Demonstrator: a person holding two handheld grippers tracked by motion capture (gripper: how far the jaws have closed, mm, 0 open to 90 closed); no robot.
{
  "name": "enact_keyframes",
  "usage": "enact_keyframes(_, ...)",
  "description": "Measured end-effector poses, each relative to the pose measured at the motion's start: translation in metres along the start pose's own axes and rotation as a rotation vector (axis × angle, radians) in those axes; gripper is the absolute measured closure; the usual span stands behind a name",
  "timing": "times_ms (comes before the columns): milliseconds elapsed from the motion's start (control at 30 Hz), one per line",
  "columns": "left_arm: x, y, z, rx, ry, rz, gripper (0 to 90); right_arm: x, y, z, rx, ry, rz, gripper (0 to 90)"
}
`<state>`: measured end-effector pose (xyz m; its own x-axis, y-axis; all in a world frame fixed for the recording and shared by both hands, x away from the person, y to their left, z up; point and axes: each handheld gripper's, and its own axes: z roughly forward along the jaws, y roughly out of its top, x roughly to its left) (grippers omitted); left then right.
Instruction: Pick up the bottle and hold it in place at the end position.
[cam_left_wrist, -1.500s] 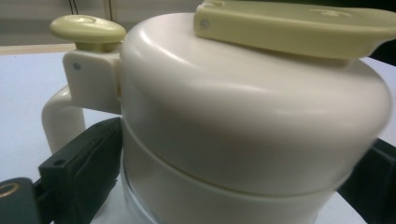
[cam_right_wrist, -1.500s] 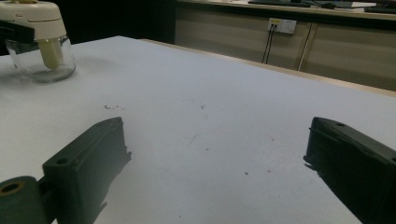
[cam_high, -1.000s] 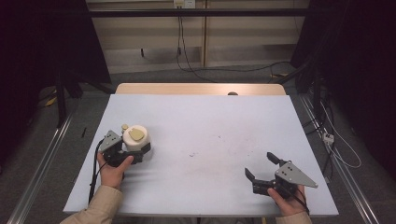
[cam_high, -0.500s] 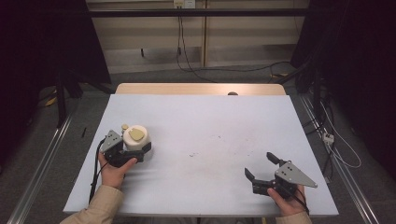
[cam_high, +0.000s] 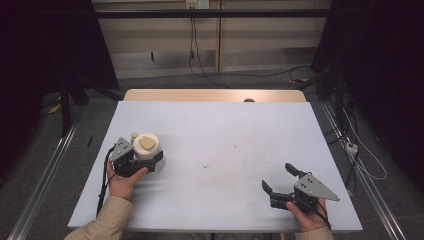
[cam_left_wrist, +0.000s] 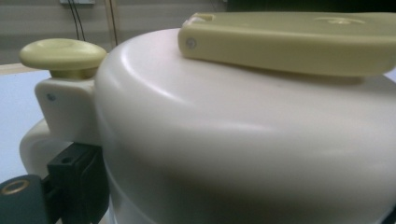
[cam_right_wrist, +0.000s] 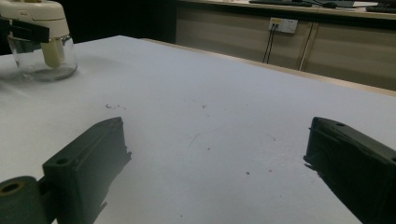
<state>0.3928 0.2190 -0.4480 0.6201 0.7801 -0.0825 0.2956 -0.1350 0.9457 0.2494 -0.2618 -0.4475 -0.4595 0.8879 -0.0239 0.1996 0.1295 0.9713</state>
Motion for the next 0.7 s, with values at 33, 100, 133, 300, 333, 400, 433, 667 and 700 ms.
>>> enact_keyframes(33, 0.000, 0.000, 0.000, 0.000, 0.001, 0.003, 6.0, 0.000, 0.000, 0.000, 0.000, 0.000, 0.000, 4.6)
enact_keyframes(100, -0.001, 0.002, 0.001, 0.003, 0.006, 0.001, 6.0, 0.000, 0.000, 0.000, 0.000, 0.001, 0.000, 4.6)
enact_keyframes(133, -0.001, 0.002, 0.001, 0.005, 0.007, 0.002, 6.0, 0.000, 0.000, 0.000, -0.001, 0.002, 0.000, 4.6)
enact_keyframes(300, -0.005, 0.005, 0.004, 0.010, -0.006, 0.011, 6.1, 0.000, 0.000, 0.000, -0.001, 0.003, 0.000, 4.6)
enact_keyframes(333, -0.007, 0.006, 0.004, 0.010, -0.009, 0.015, 6.2, 0.000, 0.000, 0.000, -0.002, 0.002, 0.000, 4.6)
enact_keyframes(400, -0.010, 0.009, 0.004, 0.014, -0.021, 0.039, 6.2, 0.000, 0.000, 0.000, -0.002, 0.003, 0.000, 4.6)
enact_keyframes(433, -0.012, 0.010, 0.005, 0.010, -0.027, 0.041, 6.2, 0.000, 0.000, 0.000, -0.001, 0.003, 0.000, 4.6)
enact_keyframes(667, -0.025, 0.019, 0.008, 0.000, -0.064, 0.060, 6.2, 0.000, 0.000, 0.000, -0.002, 0.005, 0.000, 4.6)
enact_keyframes(700, -0.026, 0.020, 0.009, -0.002, -0.069, 0.059, 6.2, 0.000, 0.000, 0.000, -0.002, 0.004, 0.000, 4.6)
